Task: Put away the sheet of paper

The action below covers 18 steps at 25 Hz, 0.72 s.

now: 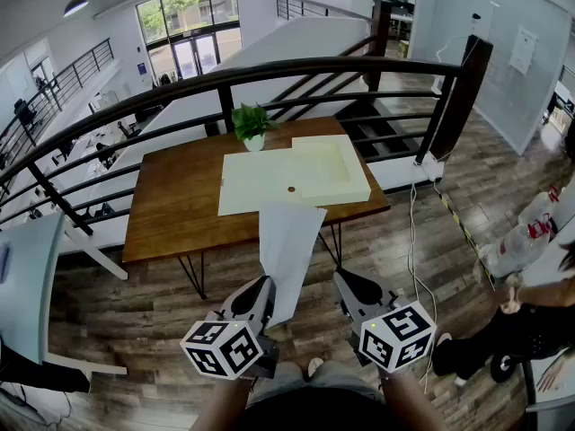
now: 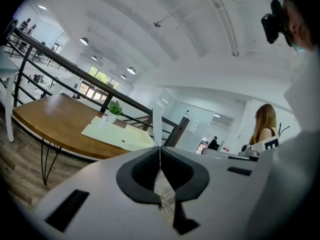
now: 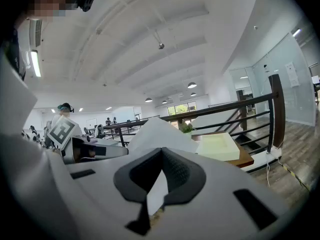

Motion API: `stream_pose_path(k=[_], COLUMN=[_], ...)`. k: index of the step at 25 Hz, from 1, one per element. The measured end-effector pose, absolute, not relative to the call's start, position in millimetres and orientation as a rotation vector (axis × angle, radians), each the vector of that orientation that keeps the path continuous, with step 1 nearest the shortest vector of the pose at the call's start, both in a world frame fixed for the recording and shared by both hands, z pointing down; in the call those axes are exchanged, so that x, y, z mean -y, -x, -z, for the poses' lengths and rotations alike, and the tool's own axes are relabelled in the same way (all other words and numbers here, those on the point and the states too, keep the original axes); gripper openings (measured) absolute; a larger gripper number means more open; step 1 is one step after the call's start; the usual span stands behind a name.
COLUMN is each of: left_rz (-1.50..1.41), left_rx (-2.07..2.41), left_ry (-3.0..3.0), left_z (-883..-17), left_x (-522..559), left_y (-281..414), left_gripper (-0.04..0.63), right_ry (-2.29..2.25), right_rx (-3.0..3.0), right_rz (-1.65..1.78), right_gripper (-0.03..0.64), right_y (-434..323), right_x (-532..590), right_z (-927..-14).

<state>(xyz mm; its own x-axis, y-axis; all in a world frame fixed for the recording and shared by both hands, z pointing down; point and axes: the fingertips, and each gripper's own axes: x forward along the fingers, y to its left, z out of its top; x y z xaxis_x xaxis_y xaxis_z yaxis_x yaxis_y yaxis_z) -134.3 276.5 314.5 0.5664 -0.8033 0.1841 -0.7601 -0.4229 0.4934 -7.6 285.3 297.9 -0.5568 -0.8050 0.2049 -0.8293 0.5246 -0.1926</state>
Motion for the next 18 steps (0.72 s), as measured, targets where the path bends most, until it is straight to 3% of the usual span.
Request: stream_pose_path(k=[18], left_rz=[0.097], left_rx=[1.345], left_ry=[-2.254], left_z=[-313], left_x=[-252], left_y=[119], left_gripper=[0.02], right_ry=[-1.462], right_rx=[2.673], right_rz=[-0.534], right_gripper=[0.028], right_y=[-29], right_x=[-269], right_z=[-315])
